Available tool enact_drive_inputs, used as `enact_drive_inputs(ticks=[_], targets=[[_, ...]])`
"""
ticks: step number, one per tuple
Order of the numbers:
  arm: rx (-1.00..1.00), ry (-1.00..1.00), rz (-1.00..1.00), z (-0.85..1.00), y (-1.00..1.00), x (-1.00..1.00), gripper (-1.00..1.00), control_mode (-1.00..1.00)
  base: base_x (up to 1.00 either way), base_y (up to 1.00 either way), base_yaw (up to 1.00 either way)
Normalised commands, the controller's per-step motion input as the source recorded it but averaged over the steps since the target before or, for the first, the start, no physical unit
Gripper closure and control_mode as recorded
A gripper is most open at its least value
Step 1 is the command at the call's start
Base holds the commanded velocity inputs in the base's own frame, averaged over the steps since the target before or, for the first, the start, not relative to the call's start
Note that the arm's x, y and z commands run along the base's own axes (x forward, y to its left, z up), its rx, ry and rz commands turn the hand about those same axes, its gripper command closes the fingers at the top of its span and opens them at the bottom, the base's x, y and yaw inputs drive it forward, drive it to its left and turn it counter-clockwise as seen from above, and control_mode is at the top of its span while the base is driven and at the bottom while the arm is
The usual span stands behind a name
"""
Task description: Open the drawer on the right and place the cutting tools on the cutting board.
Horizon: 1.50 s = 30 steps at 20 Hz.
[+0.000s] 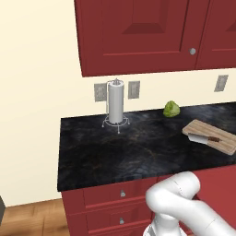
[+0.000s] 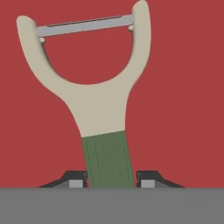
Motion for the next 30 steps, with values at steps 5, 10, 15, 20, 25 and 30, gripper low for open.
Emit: enact_drive_inputs(ticks=[5, 10, 15, 20, 25, 30], targets=[[0.0, -0.31, -0.08, 1.0, 0.28, 0.02, 1.0, -1.0, 0.0, 0.0, 0.0], [0.0, -0.2, 0.0, 1.0, 0.31, 0.4, 1.0, -1.0, 0.0, 0.0, 0.0], [0.0, -0.05, 0.0, 1.0, 0.24, 0.61, 1.0, -1.0, 0.0, 0.0, 0.0], [0.0, 0.0, 0.0, 1.0, 0.27, 0.82, 1.0, -1.0, 0.0, 0.0, 0.0], [0.0, 0.04, 0.0, 0.99, 0.27, 0.96, 1.0, -1.0, 0.0, 0.0, 0.0], [0.0, 0.24, 0.0, 0.44, 0.21, 1.0, 1.0, -1.0, 0.0, 0.0, 0.0]])
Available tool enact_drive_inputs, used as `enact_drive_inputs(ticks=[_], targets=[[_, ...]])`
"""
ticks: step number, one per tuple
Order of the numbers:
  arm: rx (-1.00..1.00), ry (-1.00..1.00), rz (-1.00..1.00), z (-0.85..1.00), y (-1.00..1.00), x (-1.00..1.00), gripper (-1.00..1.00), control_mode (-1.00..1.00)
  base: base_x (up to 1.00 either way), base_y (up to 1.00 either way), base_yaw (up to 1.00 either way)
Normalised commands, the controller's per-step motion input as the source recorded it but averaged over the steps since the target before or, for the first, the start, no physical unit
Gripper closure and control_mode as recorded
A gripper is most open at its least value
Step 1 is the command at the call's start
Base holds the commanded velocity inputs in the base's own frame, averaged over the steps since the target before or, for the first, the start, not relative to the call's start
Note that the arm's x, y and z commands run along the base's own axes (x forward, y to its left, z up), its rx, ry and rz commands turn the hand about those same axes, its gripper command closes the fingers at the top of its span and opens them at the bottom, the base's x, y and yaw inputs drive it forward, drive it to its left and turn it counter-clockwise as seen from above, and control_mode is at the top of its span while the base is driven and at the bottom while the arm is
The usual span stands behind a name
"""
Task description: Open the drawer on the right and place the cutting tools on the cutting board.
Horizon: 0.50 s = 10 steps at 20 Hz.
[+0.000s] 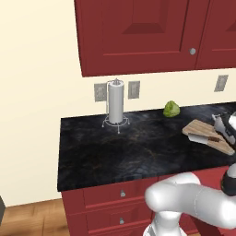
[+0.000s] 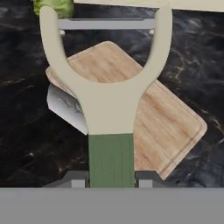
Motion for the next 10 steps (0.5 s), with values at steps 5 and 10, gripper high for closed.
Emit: enact_drive_inputs(ticks=[5, 10], targets=[[0.0, 0.07, 0.0, 0.05, 0.02, 0.24, 1.0, -1.0, 0.0, 0.0, 0.0], [0.0, 0.05, 0.17, 0.0, -0.09, 0.5, 1.0, -1.0, 0.0, 0.0, 0.0]])
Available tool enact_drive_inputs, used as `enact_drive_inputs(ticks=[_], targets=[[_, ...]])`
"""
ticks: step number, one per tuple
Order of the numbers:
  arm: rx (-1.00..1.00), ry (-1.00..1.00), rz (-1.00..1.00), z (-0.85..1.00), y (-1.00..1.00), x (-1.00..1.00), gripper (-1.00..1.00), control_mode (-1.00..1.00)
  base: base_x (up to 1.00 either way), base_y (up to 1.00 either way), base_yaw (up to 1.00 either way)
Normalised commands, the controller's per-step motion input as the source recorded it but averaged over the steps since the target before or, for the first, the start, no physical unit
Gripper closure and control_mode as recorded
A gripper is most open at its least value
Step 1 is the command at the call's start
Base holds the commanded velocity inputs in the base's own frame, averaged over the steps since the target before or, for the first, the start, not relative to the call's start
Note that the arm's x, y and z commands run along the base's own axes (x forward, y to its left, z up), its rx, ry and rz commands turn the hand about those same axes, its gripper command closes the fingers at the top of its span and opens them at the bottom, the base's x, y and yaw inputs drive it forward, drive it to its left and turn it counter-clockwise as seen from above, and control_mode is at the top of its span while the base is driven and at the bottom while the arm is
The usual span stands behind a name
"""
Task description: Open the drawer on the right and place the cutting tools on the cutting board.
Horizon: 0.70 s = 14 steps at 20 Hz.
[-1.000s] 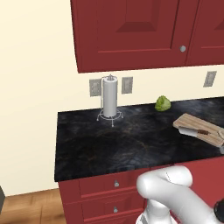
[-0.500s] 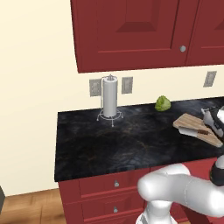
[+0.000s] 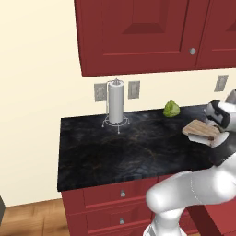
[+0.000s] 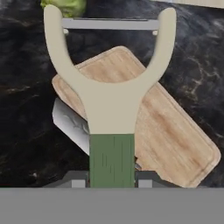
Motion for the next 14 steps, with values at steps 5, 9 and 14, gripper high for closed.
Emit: enact_drive_inputs(ticks=[5, 9, 14], targets=[[0.0, 0.11, 0.39, 0.0, -0.23, 0.55, 1.0, -1.0, 0.0, 0.0, 0.0], [0.0, 0.06, 0.33, 0.0, -0.21, 0.38, 1.0, -1.0, 0.0, 0.0, 0.0], [0.0, 0.0, 0.0, 0.0, 0.0, 0.01, 1.0, -1.0, 0.0, 0.0, 0.0]])
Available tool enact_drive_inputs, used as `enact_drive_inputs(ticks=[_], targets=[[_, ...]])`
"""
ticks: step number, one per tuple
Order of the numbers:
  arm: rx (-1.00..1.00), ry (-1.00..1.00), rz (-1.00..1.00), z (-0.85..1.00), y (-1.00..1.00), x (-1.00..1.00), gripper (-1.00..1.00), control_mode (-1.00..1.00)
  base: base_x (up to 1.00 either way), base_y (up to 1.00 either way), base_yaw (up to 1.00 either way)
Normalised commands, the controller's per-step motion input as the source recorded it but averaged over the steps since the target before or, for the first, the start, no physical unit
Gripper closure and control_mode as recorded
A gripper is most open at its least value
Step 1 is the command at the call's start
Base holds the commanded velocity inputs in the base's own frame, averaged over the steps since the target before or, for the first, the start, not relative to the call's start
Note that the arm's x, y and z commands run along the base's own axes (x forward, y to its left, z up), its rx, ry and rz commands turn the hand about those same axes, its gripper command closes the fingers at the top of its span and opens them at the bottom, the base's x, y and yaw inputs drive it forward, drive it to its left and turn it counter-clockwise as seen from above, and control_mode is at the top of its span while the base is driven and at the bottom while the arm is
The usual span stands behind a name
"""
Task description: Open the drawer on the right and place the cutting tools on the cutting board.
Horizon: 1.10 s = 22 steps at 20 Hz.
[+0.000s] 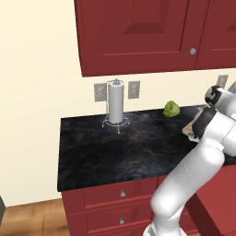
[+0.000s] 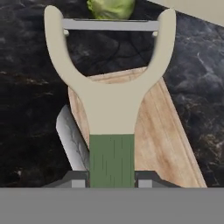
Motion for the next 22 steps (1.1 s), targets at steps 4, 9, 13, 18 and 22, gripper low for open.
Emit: enact_drive_inputs(ticks=[4, 9, 13, 18, 22], targets=[[-0.01, 0.03, 0.0, -0.08, 0.0, 0.3, 1.0, -1.0, 0.0, 0.0, 0.0], [-0.08, 0.03, 0.02, -0.28, 0.0, 0.29, 1.0, -1.0, 0.0, 0.0, 0.0], [-0.14, 0.0, 0.03, -0.38, 0.0, 0.2, 1.0, -1.0, 0.0, 0.0, 0.0], [-0.1, 0.0, 0.04, -0.29, -0.1, 0.24, 1.0, -1.0, 0.0, 0.0, 0.0], [-0.11, 0.03, 0.04, -0.35, -0.21, 0.08, -1.0, -1.0, 0.0, 0.0, 0.0]])
